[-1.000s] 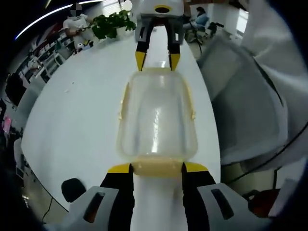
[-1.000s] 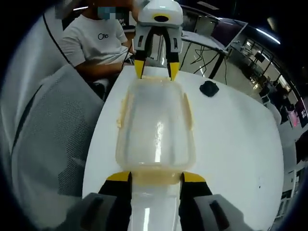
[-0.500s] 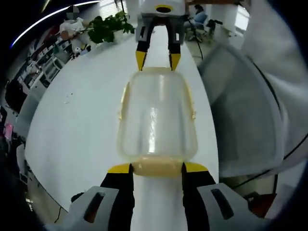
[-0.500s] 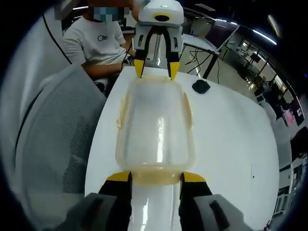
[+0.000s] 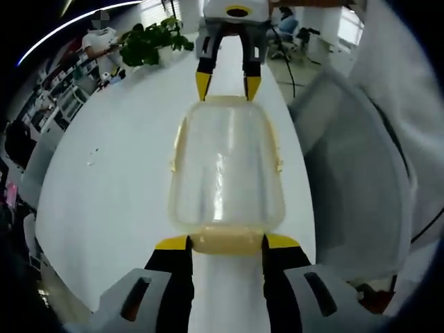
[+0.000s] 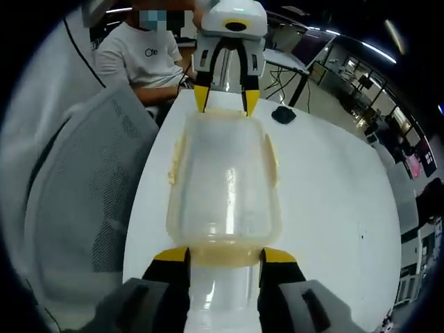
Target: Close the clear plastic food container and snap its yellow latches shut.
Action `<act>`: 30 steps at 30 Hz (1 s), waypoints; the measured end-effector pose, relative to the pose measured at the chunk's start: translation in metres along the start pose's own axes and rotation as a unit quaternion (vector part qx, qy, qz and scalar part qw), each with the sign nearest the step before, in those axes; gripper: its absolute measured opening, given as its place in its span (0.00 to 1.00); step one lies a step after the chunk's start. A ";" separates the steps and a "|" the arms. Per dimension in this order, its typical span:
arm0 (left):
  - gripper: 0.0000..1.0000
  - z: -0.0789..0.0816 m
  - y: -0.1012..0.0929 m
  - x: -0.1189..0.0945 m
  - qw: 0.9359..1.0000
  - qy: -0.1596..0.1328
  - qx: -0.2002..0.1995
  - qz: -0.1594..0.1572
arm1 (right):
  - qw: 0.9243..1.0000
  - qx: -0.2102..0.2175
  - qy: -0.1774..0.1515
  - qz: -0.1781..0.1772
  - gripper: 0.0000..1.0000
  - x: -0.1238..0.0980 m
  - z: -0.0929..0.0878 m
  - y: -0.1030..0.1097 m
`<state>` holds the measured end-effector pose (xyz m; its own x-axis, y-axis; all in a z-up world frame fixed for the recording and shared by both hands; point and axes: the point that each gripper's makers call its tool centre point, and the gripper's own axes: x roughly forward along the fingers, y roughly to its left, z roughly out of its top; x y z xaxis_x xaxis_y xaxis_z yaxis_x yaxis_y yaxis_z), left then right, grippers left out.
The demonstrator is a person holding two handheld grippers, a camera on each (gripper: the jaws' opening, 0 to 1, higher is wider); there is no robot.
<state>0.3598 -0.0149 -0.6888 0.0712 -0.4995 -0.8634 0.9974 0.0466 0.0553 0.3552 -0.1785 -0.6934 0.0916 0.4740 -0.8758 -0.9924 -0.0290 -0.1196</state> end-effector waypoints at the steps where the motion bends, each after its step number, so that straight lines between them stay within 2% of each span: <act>1: 0.36 0.003 0.000 0.002 1.000 -0.001 -0.001 0.001 | 1.000 0.000 -0.001 0.000 0.36 -0.001 -0.002 0.000; 19: 0.36 0.050 0.002 0.038 1.000 0.012 0.008 0.001 | 1.000 0.014 0.001 0.007 0.36 -0.020 -0.057 0.000; 30: 0.36 0.070 0.004 0.064 1.000 0.015 0.012 -0.001 | 1.000 0.013 0.005 0.005 0.36 -0.027 -0.087 0.000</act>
<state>0.3697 -0.1070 -0.7086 0.0683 -0.4727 -0.8786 0.9976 0.0234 0.0650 0.3597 -0.2676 -0.7100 0.0818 0.4645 -0.8818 -0.9952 -0.0103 -0.0977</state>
